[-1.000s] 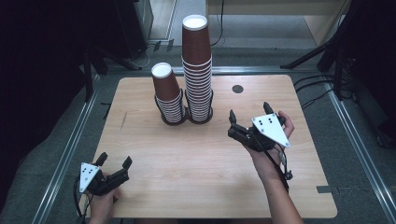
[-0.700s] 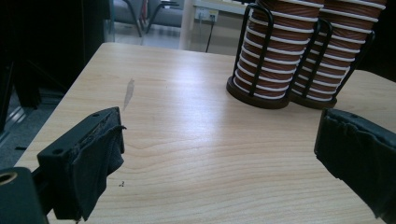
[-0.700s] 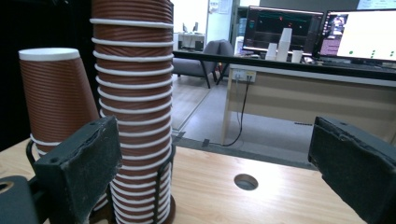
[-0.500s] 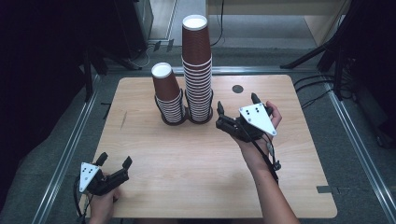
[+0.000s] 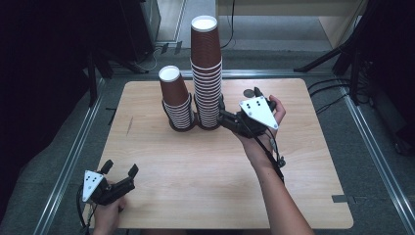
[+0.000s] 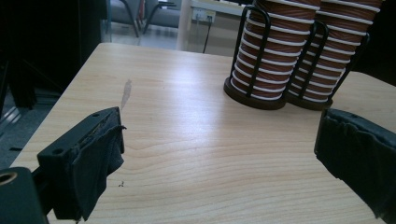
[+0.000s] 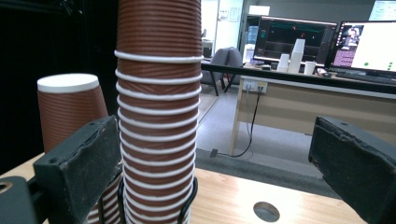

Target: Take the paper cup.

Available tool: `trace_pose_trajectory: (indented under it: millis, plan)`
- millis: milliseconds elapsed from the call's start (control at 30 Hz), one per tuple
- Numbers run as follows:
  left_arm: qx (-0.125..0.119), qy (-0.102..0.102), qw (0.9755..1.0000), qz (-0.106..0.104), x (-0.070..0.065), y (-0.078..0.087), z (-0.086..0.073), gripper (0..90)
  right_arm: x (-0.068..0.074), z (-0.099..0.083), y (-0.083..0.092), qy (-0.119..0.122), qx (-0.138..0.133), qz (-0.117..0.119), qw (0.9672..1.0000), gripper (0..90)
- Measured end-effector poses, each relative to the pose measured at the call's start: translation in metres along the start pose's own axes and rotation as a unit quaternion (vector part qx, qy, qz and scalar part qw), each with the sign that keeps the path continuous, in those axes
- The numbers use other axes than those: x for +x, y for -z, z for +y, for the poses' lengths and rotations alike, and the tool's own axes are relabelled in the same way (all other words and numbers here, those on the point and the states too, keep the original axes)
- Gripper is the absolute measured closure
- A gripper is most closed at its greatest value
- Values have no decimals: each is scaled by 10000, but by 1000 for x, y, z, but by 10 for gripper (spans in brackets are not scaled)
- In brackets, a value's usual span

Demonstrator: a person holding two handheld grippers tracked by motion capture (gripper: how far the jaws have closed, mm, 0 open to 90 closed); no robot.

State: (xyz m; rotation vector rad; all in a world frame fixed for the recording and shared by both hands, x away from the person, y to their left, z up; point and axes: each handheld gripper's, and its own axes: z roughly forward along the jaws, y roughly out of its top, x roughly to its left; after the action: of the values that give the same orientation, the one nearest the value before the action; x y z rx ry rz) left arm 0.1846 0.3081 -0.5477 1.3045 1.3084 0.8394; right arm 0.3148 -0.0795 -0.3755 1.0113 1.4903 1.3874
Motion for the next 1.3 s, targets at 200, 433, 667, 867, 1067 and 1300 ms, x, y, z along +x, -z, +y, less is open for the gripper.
trace_pose_trajectory:
  millis: [200, 433, 667, 867, 1067, 1300]
  plan:
    - [-2, -18, 10000, -8, 0, 0, 0, 21, 6, 7, -7, 15, -55, 60, 10000, 25]
    - [-4, 3, 10000, -9, 0, 0, 0, 21, 15, 14, -15, 40, -92, 133, 9999, 23]
    - [-16, 27, 10000, -19, 1, 0, 0, 21, 22, 23, -26, -4, -139, 163, 9998, 23]
    - [-22, 39, 10000, -23, 1, 0, 0, 21, 27, 33, -36, 2, -132, 154, 9998, 23]
    - [-15, 19, 10000, -18, 0, 0, 0, 21, 36, 49, -47, 15, -201, 194, 9996, 22]
    - [-9, 18, 10000, -32, 0, 0, 0, 21, 42, 56, -61, 10, -187, 181, 9997, 23]
